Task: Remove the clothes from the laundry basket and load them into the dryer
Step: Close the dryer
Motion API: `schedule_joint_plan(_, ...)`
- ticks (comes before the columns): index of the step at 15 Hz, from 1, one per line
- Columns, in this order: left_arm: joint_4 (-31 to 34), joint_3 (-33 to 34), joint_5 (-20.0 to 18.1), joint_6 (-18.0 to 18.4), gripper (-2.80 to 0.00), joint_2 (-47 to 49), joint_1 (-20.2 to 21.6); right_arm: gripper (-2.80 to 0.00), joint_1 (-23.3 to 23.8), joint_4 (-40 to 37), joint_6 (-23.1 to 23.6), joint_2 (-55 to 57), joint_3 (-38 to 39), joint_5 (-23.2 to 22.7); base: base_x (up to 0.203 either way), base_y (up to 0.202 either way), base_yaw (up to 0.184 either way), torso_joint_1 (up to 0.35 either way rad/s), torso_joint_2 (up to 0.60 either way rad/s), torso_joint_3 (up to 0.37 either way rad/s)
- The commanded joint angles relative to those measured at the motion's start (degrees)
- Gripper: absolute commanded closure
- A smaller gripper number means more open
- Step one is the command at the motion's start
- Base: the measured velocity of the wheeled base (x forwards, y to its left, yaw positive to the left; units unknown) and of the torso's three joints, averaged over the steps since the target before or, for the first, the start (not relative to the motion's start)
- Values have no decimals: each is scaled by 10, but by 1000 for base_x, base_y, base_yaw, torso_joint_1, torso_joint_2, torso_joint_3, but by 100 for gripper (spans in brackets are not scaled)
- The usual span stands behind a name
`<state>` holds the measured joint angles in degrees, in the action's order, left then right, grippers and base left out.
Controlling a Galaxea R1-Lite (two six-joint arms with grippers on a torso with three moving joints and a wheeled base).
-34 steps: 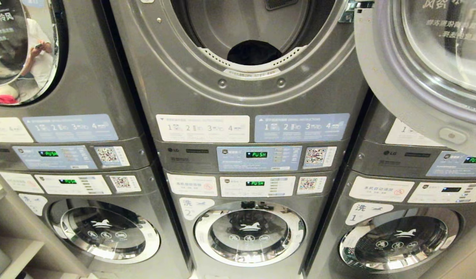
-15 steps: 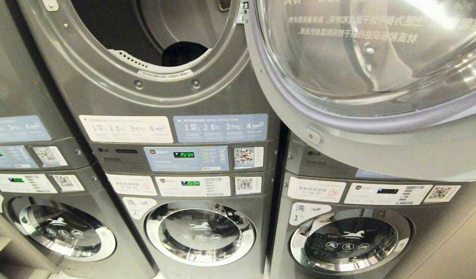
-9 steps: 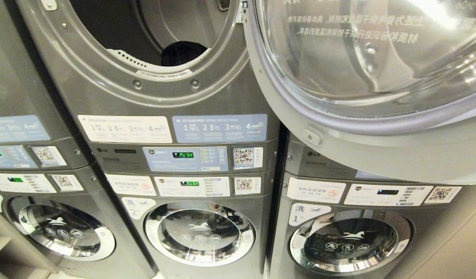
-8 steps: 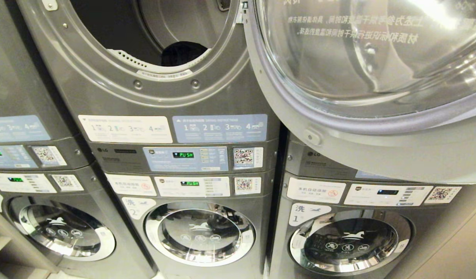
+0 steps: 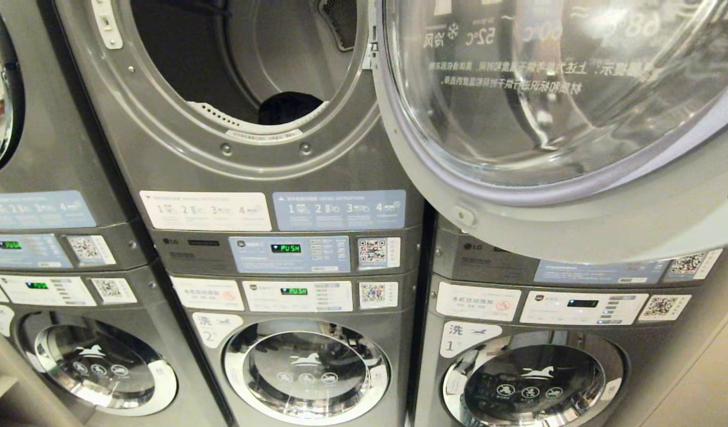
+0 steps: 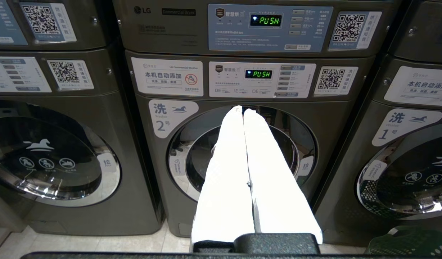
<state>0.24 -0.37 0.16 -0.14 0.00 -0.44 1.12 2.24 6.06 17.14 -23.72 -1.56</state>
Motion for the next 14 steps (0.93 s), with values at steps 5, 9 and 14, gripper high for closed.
schedule_joint_plan(5,0,0,0,0,0,0,0,0,6,204,-57,333,-193,-3,0,0,0,-1,0,16)
schedule_joint_plan(9,0,0,0,0,0,0,0,0,-9,251,-75,338,-214,-39,0,0,0,0,0,0)
schedule_joint_plan(14,0,0,0,0,0,0,0,0,-10,255,-111,323,-215,-269,0,0,0,0,0,0)
